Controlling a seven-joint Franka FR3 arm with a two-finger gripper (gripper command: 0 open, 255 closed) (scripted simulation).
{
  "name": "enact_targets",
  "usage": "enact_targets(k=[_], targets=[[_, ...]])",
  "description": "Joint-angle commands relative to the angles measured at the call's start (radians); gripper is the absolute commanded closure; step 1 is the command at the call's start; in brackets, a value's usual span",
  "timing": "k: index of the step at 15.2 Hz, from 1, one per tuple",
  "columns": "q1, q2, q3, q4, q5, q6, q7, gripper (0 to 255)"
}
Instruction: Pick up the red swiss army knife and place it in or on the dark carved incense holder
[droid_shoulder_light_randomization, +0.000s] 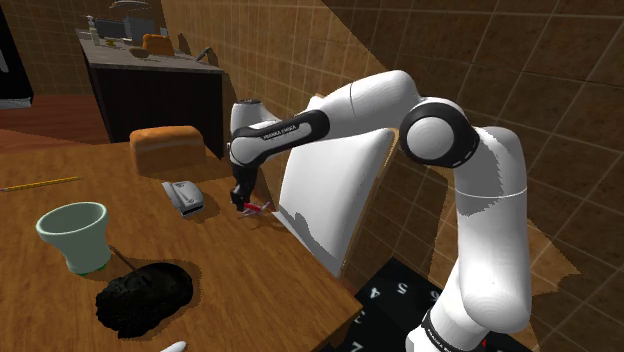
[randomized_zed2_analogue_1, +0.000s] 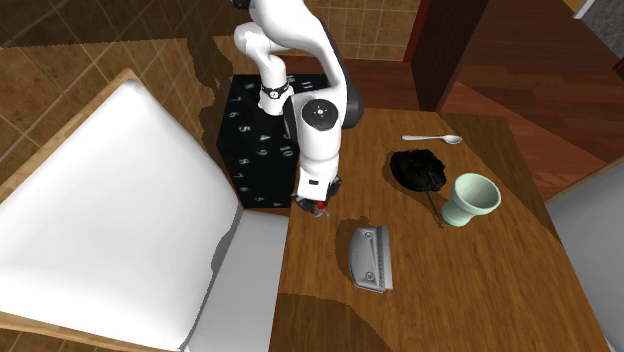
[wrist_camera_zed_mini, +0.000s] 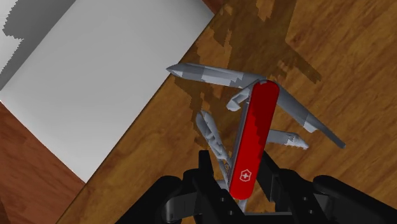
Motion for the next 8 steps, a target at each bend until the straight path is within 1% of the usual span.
enact_targets(k=[1,8], targets=[[0.0,-0.01,0.001,0.012,0.001,-0.022,-0.001,255],[-0.001,-0.044,0.002,0.058,0.005,-0.102,-0.003,255]])
